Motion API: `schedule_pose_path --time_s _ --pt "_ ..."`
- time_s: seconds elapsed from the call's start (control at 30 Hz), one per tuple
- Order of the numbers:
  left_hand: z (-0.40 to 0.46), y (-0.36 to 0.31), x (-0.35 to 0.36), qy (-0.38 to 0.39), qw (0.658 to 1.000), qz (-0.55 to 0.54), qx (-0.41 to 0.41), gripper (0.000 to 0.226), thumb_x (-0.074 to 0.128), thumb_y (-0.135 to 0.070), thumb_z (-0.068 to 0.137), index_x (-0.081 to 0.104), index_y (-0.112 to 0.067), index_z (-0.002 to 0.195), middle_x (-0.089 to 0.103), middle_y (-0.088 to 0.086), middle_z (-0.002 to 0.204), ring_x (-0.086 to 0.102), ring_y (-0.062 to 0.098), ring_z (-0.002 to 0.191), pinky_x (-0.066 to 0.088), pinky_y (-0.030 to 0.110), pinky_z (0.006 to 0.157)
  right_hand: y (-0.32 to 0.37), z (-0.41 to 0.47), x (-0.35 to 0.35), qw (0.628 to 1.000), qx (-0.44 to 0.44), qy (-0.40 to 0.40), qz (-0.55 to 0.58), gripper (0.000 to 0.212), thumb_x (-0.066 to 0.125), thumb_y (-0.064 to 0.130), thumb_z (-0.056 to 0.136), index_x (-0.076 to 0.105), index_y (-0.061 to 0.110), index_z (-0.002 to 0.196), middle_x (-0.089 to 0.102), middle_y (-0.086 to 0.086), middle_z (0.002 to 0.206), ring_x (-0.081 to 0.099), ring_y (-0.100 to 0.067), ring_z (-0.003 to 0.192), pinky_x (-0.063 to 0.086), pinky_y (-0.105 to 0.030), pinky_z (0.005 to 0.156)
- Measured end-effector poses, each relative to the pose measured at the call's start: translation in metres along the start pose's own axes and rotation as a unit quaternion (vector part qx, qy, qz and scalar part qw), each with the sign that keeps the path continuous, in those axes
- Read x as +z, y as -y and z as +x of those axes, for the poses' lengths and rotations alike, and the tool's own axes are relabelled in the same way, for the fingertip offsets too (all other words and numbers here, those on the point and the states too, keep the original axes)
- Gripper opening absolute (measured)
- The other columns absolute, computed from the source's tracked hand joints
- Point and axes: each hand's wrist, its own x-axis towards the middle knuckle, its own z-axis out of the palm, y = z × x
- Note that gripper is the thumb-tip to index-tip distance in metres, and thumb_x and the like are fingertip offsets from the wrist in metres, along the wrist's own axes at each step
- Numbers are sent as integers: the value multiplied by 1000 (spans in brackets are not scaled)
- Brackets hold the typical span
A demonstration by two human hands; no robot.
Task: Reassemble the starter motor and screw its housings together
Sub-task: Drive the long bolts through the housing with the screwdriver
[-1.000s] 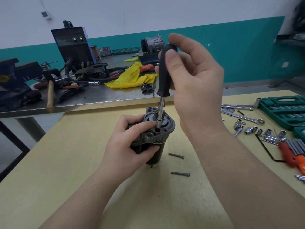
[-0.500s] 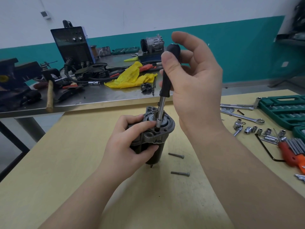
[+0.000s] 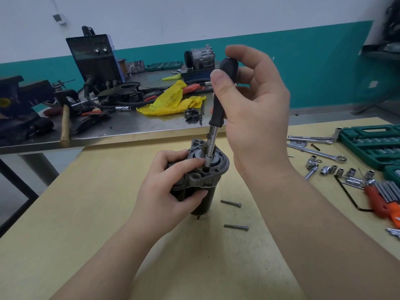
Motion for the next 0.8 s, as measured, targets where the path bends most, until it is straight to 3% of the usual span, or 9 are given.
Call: schedule_pose_path --time_s 0.07,0.17,0.27,0.43,0.57,0.63,0.7,0.8 --pt "0 -1 0 2 1000 1 -2 59 84 -36 78 64 -42 134 48 -21 140 53 11 141 44 18 112 -1 0 0 1000 11 3 22 17 70 16 103 71 24 118 73 5 96 72 -23 90 66 -50 76" --pt "1 -2 0 -2 1000 1 -1 57 83 -36 78 65 -41 132 49 -18 139 52 7 141 43 17 112 -2 0 -2 998 35 10 59 22 56 13 107 73 23 118 76 -8 112 73 -34 107 61 -62 93" --pt "0 -3 0 -3 1000 0 -5 59 87 -29 76 67 -39 131 50 -15 138 52 6 140 43 16 111 -1 0 -1 998 33 16 46 24 54 10 109 70 25 118 77 -13 107 76 -35 93 66 -55 78" --pt "0 -2 0 3 1000 0 -4 61 88 -27 76 68 -39 132 50 -16 138 51 7 142 42 15 112 -2 1 1 1000 1 4 -4 26 73 12 100 66 33 115 71 3 95 70 -29 87 63 -56 75" --pt "0 -2 -1 5 1000 4 -3 59 85 -33 78 66 -41 133 48 -19 139 51 8 142 41 14 112 -2 -1 1 999 16 8 46 15 66 17 103 71 26 115 71 5 97 71 -32 101 60 -63 89" --pt "0 -2 -1 3 1000 4 -2 59 83 -36 78 65 -40 134 49 -18 139 52 8 140 42 15 111 -2 -2 0 997 31 12 65 19 57 15 107 72 23 116 75 -4 108 72 -37 109 59 -66 92" --pt "1 -2 0 2 1000 1 -2 58 83 -37 78 64 -40 134 49 -17 139 52 9 141 43 16 112 -1 -2 -1 998 34 18 56 22 54 12 110 71 23 119 76 -12 110 75 -36 100 64 -61 83" --pt "0 -1 0 3 1000 -1 0 58 83 -37 78 65 -41 133 48 -21 139 52 11 141 42 16 112 0 -1 -1 1000 3 16 16 22 66 13 105 68 29 119 76 -3 101 75 -28 92 66 -52 77"
